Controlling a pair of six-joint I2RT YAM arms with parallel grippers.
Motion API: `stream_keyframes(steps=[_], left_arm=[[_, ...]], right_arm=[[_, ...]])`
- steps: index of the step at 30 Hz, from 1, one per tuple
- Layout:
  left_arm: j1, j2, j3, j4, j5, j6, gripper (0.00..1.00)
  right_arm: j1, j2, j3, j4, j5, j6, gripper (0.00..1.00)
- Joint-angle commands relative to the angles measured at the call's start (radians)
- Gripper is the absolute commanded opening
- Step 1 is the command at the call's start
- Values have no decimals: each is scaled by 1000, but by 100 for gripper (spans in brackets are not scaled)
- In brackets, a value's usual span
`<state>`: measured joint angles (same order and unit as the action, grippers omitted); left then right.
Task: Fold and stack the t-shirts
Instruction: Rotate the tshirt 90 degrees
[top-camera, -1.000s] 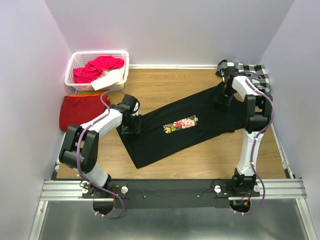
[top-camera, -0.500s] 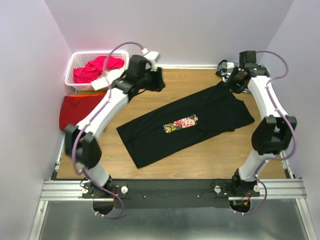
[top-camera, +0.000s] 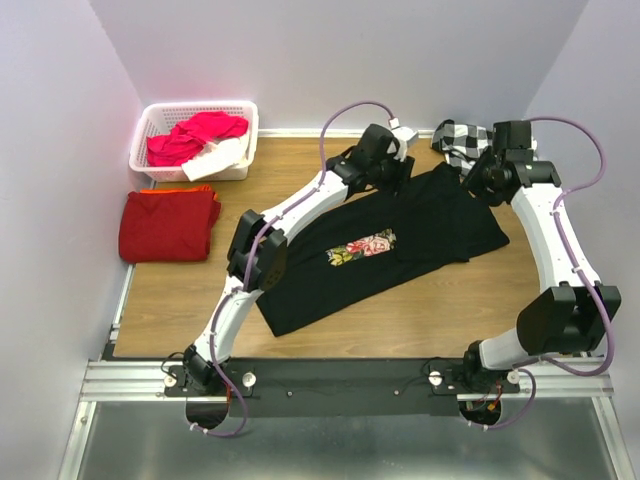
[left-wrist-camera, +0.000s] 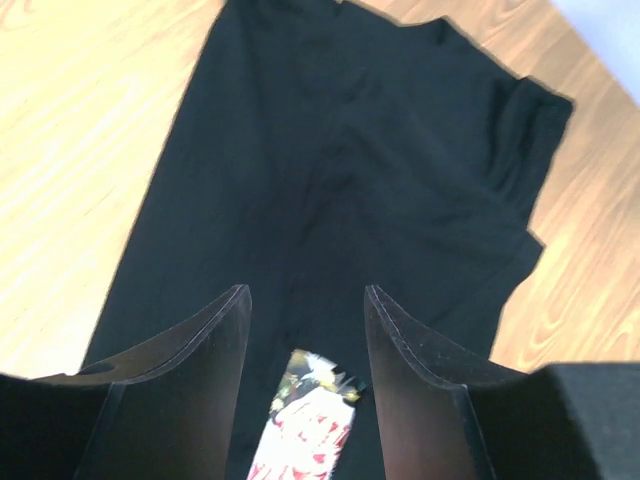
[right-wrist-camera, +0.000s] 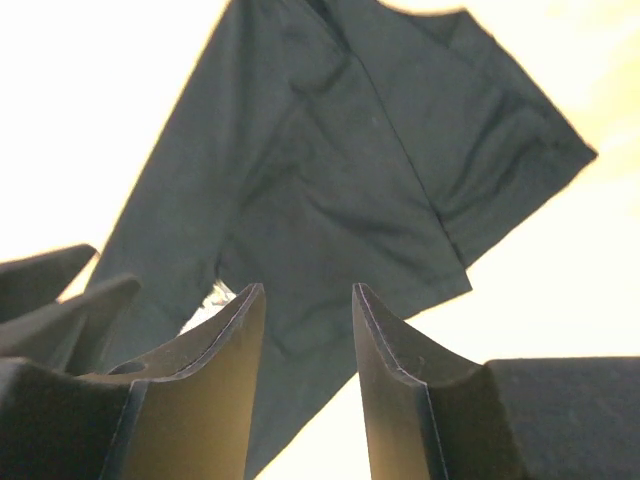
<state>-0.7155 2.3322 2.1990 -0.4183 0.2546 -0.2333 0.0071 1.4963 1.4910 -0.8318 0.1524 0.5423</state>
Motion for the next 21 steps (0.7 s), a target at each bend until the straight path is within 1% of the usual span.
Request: stream_keyframes(steps=[1,5,6,8,9,11,12,15,21], left_arm=[[-51,59,76,22,-37,-17,59],[-94,116,93,33,-103,-31,59],[-102,139,106,26,-153,-37,59],[-119,160,116,23,-187,-52,59],[-122,180,123,18,-228,-61,59],[-134,199,134,7,-247,-80,59],[-136,219,149,-14,-308,-89,59],[-145,262,177,-51,-351,-104,59],[-154,344,238,-146,-385,-110,60]], right_arm=[[-2,-57,-92,-7,-13,22,49],[-2,-86,-123,-7,-24,21,49],[-1,-93,-127,-7,-27,19,49],[-1,-102,-141,-9,-37,18,50],[-2,-110,-144,-9,-43,18,50],[-1,-120,-153,-9,-56,22,50],[-2,-128,-164,-10,-59,22,50],[-1,-139,-181,-10,-76,27,50],[-2,-160,-199,-12,-86,35,50]])
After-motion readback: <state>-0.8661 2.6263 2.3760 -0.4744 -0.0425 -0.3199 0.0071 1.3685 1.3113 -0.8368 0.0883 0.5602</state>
